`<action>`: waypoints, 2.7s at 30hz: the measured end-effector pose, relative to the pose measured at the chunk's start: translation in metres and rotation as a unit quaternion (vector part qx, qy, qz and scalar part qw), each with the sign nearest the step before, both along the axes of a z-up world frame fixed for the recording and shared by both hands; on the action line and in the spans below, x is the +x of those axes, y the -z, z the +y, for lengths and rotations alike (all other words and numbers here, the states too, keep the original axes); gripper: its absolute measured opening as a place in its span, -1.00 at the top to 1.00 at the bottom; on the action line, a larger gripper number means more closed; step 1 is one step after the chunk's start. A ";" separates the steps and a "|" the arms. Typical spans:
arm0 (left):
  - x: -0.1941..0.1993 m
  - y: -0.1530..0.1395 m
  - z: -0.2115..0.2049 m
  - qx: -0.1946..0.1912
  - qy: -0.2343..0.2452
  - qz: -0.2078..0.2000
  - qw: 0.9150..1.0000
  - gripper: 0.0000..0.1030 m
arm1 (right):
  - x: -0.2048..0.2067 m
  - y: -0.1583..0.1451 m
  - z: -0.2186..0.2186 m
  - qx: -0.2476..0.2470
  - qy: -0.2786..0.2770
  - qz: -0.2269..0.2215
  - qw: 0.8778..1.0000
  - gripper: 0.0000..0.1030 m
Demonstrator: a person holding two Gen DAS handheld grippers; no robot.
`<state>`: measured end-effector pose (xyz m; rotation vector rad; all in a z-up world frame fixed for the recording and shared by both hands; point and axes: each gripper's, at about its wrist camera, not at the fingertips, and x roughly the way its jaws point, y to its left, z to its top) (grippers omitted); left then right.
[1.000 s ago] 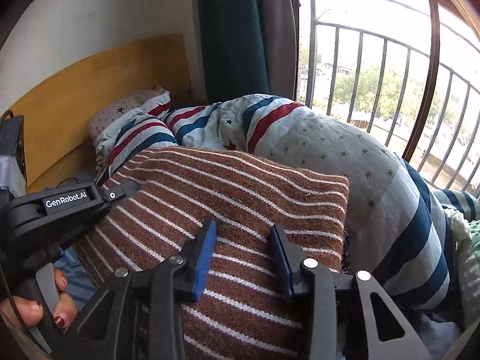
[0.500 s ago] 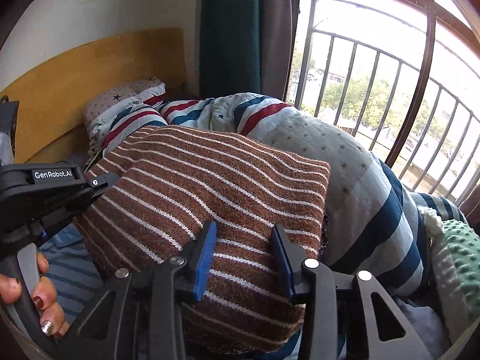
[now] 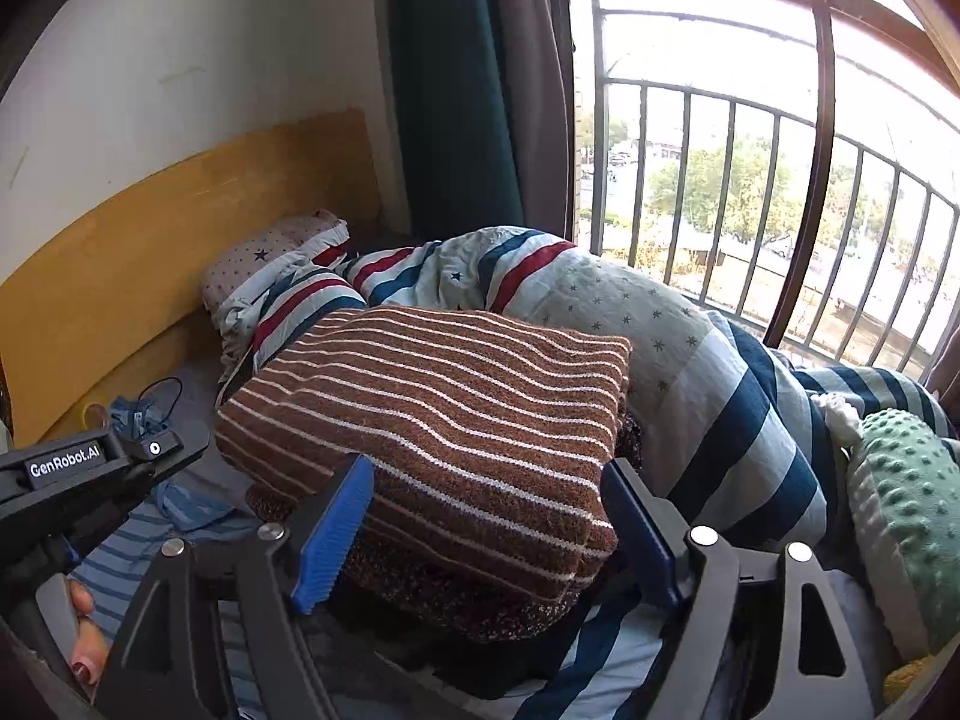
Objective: Fold clothes
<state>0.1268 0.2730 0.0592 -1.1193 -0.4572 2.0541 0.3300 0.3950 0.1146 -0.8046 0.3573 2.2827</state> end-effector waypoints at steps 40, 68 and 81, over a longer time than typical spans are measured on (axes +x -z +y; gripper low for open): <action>0.043 -0.006 -0.047 -0.122 -0.026 0.077 0.989 -0.54 | 0.030 0.046 -0.041 -0.078 0.003 -0.021 0.997 -0.81; 0.048 -0.016 -0.045 -0.114 -0.050 0.106 0.987 -0.86 | 0.039 0.049 -0.035 -0.091 0.035 -0.016 0.995 -0.81; 0.042 -0.012 -0.048 -0.124 -0.053 0.088 0.987 -0.87 | 0.038 0.051 -0.037 -0.095 0.042 -0.014 0.995 -0.81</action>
